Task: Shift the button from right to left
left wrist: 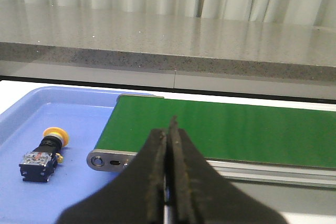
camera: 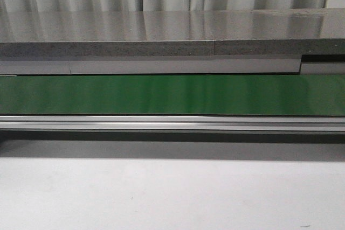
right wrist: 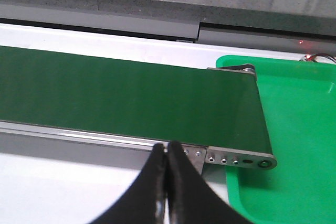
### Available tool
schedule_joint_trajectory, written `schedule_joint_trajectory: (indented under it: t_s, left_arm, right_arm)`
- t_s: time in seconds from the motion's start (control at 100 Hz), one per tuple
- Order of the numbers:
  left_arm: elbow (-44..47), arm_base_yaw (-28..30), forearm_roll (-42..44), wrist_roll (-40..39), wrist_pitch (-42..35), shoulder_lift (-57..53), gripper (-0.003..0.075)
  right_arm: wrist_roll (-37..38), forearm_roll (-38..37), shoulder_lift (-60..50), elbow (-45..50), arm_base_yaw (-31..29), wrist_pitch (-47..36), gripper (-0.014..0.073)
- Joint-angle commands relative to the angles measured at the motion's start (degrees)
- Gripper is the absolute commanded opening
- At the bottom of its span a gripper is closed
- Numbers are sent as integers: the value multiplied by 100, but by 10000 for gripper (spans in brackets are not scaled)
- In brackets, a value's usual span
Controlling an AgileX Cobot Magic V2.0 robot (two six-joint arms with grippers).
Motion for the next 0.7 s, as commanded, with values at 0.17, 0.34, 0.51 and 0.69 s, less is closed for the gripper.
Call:
schedule_joint_trajectory:
  t_s: [0.17,0.34,0.51,0.69]
  left_arm:
    - [251,-49,7,-71,-415,-182,-20]
    - [251,-49,7,-71,-415,-182,-20]
    - [251,-49,7,-71,-415,-182,-20]
    - [251,-49,7,-71,-415,-182,-20]
  right_arm:
    - [-47,-5,50,-147,1,-478,-66]
    - [-47,-5,50,-5,-10,-1015,-66]
    - [282,-341,-29,575,7,-2840,-66]
    - [1514,-1430,-330,1217,7,-3692,-66]
